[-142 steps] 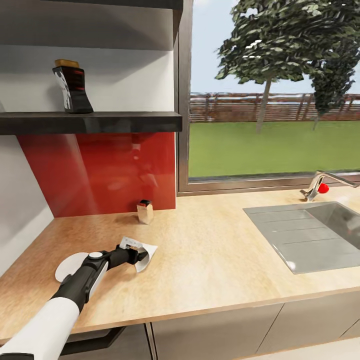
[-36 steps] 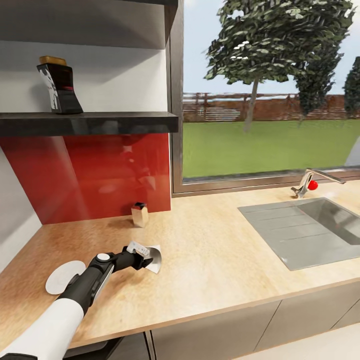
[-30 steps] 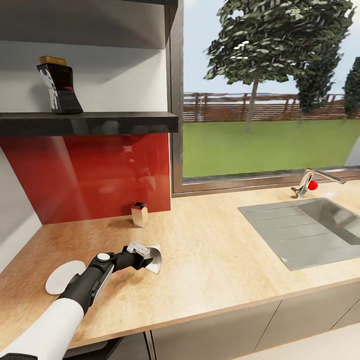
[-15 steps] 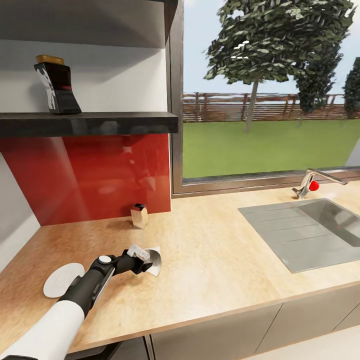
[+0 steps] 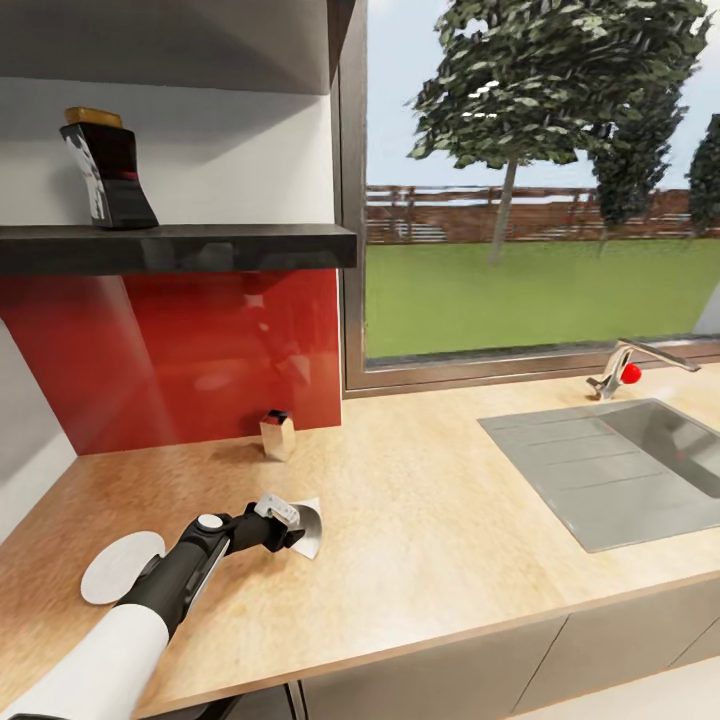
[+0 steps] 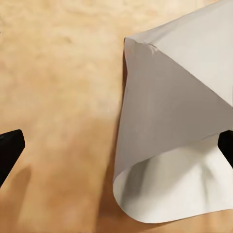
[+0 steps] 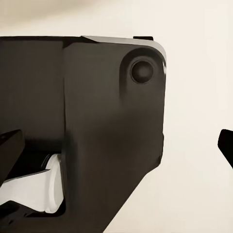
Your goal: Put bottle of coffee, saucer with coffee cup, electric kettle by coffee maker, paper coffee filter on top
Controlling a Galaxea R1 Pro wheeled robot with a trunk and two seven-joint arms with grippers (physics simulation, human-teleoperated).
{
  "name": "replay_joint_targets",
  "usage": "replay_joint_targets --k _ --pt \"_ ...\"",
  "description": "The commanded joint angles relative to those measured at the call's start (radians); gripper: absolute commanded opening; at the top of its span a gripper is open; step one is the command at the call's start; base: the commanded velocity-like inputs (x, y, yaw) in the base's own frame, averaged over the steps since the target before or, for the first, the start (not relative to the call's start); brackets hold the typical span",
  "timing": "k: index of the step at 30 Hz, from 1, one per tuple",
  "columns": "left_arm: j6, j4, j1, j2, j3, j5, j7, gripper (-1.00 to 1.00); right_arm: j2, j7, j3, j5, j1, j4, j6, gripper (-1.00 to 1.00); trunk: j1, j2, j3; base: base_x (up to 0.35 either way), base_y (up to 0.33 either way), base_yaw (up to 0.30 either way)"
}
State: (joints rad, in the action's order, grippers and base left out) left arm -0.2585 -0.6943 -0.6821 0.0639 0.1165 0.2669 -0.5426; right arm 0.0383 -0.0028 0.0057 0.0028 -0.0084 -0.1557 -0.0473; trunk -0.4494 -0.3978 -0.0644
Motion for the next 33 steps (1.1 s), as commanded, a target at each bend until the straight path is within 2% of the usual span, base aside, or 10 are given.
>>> replay_joint_targets --k 1,10,13,14,33 --pt "-0.004 -0.002 -0.001 0.001 0.002 0.006 -0.004 1.0 0.0 0.0 0.0 0.0 -0.001 0.001 -0.003 1.0 -0.001 -0.002 -0.002 0.009 0.0 0.0" --pt "-0.004 0.002 0.007 -0.001 0.002 0.005 -0.004 1.0 -0.001 0.0 0.0 0.0 -0.001 0.001 -0.003 1.0 -0.001 -0.002 -0.002 0.052 0.0 0.0" --pt "-0.002 0.029 0.016 -0.017 0.002 0.007 -0.002 1.0 -0.001 0.0 -0.001 0.0 -0.001 0.001 -0.003 1.0 -0.001 -0.002 -0.002 0.007 0.0 0.0" --pt "-0.002 0.042 0.017 -0.022 0.002 0.009 -0.002 -1.0 -0.001 0.0 -0.001 0.0 -0.001 0.001 -0.003 1.0 -0.001 -0.002 -0.002 0.001 0.0 0.0" --pt "0.005 0.048 0.019 -0.024 0.001 0.008 -0.003 -1.0 -0.001 0.0 -0.001 0.0 -0.001 0.002 -0.003 1.0 -0.001 -0.002 -0.002 0.0 0.0 0.0"
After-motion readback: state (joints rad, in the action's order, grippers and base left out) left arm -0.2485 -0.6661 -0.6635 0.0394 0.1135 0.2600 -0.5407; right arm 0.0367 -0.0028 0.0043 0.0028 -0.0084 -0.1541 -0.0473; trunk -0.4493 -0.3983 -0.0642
